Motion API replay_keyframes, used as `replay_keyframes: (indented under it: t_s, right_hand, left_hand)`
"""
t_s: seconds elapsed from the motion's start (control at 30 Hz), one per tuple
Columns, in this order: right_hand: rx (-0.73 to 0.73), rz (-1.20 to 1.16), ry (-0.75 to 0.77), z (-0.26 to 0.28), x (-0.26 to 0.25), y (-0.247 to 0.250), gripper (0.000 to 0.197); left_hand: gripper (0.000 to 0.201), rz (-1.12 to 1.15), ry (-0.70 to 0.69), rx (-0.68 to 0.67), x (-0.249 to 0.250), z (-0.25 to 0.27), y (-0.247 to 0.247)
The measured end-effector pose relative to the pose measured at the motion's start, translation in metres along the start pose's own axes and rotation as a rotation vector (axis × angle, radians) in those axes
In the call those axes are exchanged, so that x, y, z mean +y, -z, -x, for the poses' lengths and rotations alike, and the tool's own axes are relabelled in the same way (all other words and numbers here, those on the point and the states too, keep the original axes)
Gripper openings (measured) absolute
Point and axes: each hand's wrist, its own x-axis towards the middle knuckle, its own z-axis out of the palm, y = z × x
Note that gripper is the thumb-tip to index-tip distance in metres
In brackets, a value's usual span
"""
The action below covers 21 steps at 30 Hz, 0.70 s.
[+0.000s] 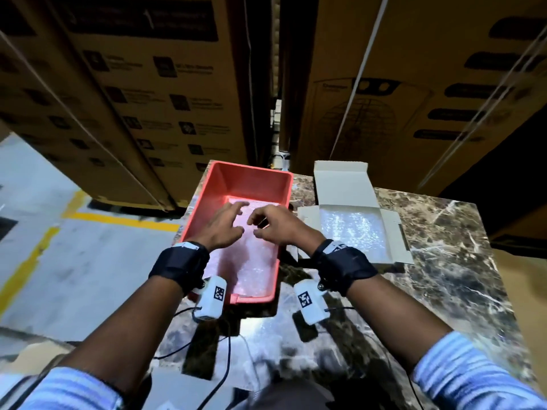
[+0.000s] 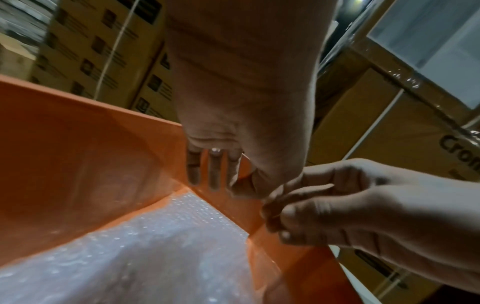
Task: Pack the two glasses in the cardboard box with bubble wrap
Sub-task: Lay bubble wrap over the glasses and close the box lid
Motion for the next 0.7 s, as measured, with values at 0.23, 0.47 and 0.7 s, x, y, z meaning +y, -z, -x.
replay_keyframes:
  t_s: [0.23,0.47,0.7]
  right_hand:
    - [-0.319,0.500,-0.229,-0.010,-0.019,-0.061,0.097]
    - [-0.147,0.459,-0.273,-0.009,-0.021,-0.064,0.047]
    - [0.244,0.050,-0.251,0.003,-0.026,-0.032,0.023]
  left_hand:
    - [0.073,-0.048,0.256,-0.363,-0.047,0.014,-0.015]
    - [0.092,0.006,0.302,-0.300,-0.063,0.021,-0.015]
    - [0.127,0.135,0.279,-0.177,-0.051,0.017,-0.004]
